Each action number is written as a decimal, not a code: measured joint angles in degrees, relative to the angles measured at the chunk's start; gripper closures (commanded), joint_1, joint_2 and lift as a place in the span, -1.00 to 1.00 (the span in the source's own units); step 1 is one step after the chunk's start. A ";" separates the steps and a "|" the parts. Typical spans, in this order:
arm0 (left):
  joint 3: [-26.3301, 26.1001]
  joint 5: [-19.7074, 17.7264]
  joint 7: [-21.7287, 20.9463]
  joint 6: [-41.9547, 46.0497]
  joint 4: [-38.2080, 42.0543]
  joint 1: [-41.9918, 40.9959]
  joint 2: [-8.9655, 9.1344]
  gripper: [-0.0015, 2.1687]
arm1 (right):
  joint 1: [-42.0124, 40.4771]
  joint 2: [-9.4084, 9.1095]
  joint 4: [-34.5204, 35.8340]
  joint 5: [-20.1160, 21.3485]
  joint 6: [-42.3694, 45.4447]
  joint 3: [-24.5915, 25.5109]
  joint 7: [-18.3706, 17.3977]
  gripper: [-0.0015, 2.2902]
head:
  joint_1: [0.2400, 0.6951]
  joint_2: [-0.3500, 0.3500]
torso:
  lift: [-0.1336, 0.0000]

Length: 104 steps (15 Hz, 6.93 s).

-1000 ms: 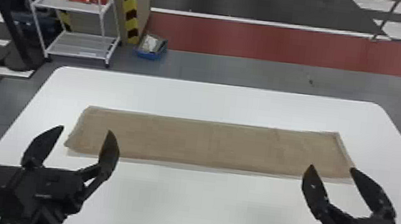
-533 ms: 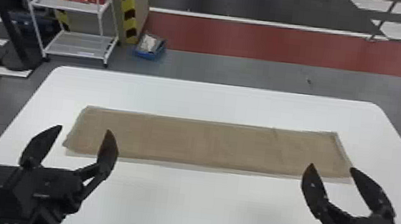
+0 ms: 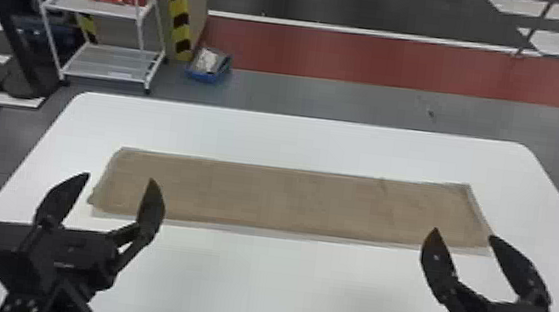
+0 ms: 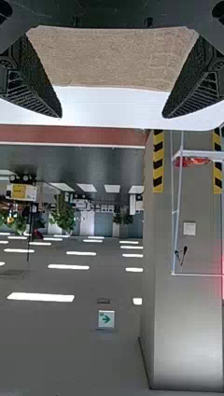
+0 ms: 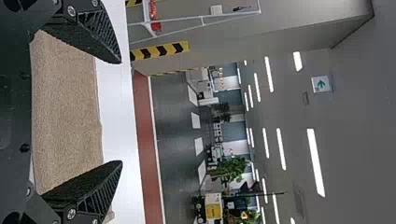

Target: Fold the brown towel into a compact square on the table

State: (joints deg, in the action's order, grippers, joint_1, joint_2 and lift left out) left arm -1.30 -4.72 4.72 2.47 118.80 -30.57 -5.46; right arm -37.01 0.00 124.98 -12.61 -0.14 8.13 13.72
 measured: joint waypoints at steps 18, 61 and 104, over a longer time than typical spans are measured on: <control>10.76 -4.75 -13.39 -15.45 -33.11 29.74 -4.05 -0.75 | 16.06 0.00 -10.24 8.20 -13.69 -6.84 -3.52 -0.89 | 1.00 0.46 | -0.68; -28.57 -2.86 2.72 -35.63 -22.41 35.30 5.38 -1.00 | 13.39 2.88 -15.22 -5.08 -2.29 3.45 -0.63 -0.89 | 1.00 -1.00 | -0.68; -5.91 -2.93 -0.51 -11.24 -8.37 9.09 -1.92 -0.96 | 28.34 1.67 -27.60 5.05 -22.15 -17.90 -13.89 -0.29 | 1.00 0.21 | -0.68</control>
State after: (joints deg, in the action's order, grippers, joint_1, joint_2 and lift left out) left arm -7.22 -7.65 4.22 -8.77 110.43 -21.48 -7.38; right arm -8.68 1.67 97.38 -7.56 -22.29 -9.77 -0.18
